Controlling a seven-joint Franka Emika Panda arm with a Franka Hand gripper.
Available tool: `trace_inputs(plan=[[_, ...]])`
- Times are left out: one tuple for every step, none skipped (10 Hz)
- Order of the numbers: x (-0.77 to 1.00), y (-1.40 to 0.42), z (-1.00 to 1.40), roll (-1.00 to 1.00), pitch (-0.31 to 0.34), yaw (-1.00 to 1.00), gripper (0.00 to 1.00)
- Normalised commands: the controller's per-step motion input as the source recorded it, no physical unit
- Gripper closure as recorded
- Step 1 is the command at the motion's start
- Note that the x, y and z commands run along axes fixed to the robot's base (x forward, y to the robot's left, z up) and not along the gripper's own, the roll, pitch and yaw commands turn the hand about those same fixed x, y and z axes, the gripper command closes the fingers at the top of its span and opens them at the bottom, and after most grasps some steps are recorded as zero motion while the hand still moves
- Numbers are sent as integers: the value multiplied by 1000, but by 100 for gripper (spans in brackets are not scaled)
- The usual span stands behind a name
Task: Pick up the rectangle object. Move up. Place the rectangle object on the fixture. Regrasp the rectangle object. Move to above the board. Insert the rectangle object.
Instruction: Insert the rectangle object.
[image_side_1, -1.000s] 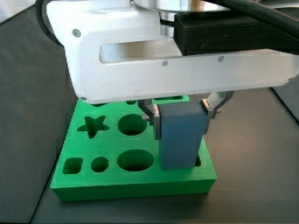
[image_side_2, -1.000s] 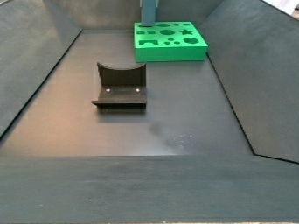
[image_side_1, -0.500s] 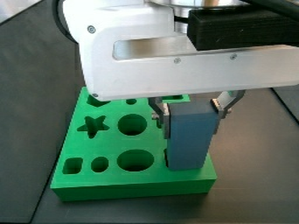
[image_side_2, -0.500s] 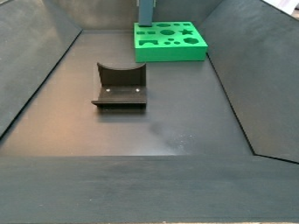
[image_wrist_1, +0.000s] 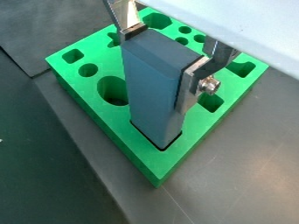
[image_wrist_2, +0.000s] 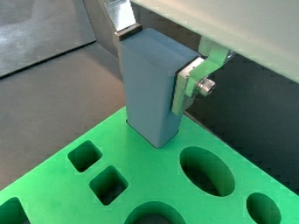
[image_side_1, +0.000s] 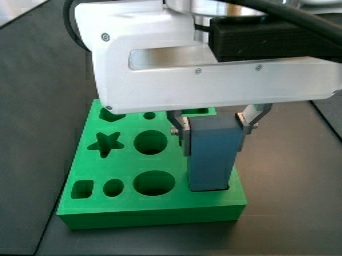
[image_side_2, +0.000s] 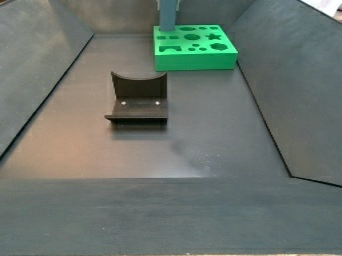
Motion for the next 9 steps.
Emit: trace_inputs(plan=[[0,-94,-306,89,0,0,100],[6,-189,-497,184,0,0,100],[0,-274,-794,269,-13,0,100],[46,-280,-940,209,-51,0,100],[154,-271,-1000,123,-47,0,100],[151,-260,-1000,100,-43,0,100],[111,-231,-1000,49,-83,0,100],[0,11,0,-34,20,0,100],[0,0,0,0,0,0,100]])
